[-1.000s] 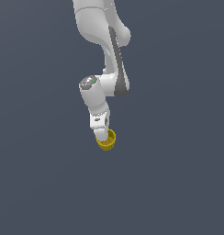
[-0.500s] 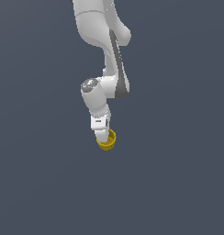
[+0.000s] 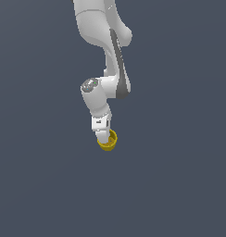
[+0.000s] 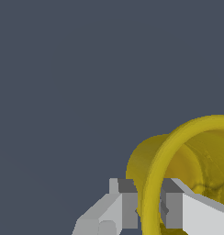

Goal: Pick up the object and move it to a goal position.

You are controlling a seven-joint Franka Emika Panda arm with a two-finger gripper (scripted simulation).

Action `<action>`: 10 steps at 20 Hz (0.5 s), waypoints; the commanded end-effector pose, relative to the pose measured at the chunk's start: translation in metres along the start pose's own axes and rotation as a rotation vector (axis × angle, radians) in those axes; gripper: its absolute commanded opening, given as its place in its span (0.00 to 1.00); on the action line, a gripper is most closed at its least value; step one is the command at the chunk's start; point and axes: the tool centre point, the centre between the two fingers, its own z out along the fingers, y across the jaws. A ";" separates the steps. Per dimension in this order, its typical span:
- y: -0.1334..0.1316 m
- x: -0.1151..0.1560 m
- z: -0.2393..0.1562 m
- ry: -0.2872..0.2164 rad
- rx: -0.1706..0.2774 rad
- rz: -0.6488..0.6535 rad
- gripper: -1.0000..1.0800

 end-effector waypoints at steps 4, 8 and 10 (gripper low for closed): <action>0.002 -0.001 -0.019 -0.001 -0.003 -0.001 0.00; 0.003 -0.002 -0.044 -0.002 -0.002 -0.002 0.00; 0.003 -0.003 -0.059 -0.002 -0.002 -0.002 0.00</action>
